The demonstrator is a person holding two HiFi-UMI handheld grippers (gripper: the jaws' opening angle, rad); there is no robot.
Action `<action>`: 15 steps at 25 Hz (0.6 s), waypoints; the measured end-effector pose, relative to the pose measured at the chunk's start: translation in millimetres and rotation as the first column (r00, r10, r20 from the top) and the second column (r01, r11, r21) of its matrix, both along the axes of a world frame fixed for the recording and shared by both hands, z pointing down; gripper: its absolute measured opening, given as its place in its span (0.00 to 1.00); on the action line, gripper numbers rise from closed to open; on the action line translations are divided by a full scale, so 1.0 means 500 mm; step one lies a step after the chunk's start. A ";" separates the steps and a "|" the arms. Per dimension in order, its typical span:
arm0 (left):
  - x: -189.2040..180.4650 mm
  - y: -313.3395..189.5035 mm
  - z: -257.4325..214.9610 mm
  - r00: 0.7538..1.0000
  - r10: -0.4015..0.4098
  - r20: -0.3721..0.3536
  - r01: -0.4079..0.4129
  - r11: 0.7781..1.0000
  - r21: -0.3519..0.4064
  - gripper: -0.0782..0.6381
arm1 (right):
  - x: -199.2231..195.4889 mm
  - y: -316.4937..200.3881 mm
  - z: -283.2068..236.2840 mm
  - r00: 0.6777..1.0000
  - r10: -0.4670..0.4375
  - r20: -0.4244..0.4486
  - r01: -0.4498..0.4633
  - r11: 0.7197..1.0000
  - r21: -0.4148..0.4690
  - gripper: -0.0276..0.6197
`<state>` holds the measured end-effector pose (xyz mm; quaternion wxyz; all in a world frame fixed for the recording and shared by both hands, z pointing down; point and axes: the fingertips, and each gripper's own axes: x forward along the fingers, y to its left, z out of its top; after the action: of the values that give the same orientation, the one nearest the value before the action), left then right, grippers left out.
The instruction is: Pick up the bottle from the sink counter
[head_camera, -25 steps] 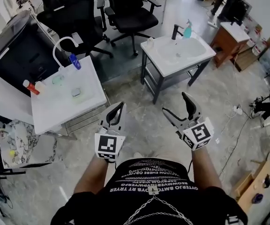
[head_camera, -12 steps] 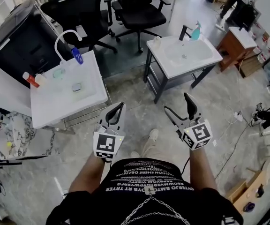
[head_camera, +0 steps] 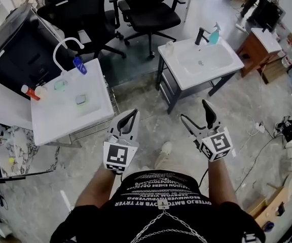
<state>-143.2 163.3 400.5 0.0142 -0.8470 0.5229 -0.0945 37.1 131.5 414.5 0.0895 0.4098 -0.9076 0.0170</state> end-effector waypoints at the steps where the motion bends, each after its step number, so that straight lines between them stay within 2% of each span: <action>1: 0.006 -0.014 0.002 1.000 0.003 0.003 -0.003 1.000 -0.002 0.12 | 0.005 -0.015 0.002 1.000 0.001 -0.001 -0.001 1.000 -0.002 0.63; 8: 0.037 -0.150 0.010 1.000 0.003 0.011 -0.003 1.000 -0.021 0.12 | 0.028 -0.137 0.012 1.000 -0.015 -0.004 0.015 1.000 -0.025 0.63; 15: 0.101 -0.265 0.002 1.000 -0.020 -0.003 0.020 1.000 -0.023 0.12 | 0.072 -0.254 0.018 0.998 -0.058 0.008 0.059 0.998 -0.034 0.63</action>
<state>-92.9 31.0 401.6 0.0027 -0.8420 0.5302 -0.0995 73.3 4.4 423.3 0.0936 0.3814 -0.9191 0.0312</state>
